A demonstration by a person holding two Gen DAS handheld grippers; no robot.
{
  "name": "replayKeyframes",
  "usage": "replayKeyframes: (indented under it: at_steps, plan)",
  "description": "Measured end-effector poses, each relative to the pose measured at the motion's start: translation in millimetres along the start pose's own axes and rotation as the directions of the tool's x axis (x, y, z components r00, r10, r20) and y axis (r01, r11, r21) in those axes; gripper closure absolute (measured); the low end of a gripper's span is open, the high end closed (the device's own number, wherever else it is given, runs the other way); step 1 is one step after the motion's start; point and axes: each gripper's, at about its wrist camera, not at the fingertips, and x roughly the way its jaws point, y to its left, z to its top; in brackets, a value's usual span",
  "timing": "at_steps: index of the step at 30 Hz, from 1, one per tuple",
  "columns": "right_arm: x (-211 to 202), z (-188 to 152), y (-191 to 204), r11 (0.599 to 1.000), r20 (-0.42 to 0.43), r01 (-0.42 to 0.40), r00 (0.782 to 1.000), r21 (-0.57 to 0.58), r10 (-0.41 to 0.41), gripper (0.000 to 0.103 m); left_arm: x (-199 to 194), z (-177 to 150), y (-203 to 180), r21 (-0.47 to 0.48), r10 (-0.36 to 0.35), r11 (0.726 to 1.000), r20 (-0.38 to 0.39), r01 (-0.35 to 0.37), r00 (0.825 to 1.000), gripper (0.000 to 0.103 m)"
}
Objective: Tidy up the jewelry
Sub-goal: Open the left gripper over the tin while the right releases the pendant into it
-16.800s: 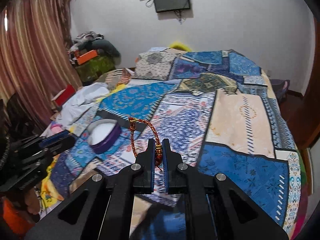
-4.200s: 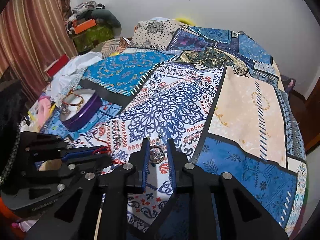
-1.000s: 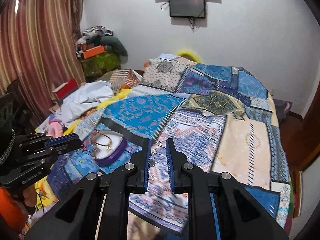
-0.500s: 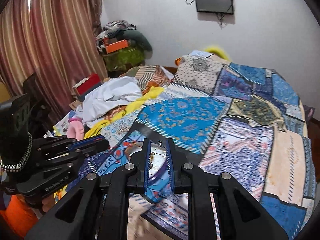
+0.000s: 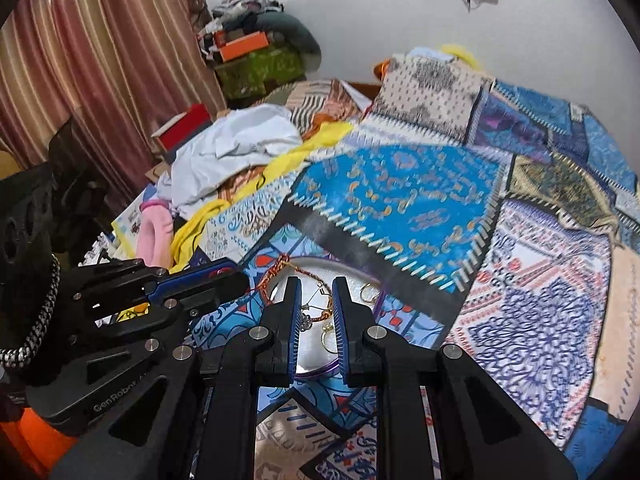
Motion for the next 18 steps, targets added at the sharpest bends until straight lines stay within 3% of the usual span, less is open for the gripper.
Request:
replayKeyframes:
  at_steps: [9, 18]
  plan:
    - [13, 6, -1, 1.000, -0.045, -0.017, 0.999, 0.018, 0.018, 0.088, 21, 1, 8, -0.004, -0.010, 1.000, -0.033, 0.010, 0.999, 0.098]
    - [10, 11, -6, 0.997, -0.070, -0.048, 0.996, 0.068, 0.052, 0.087, 10, 5, 10, -0.013, -0.001, 1.000, -0.017, 0.001, 1.000, 0.096]
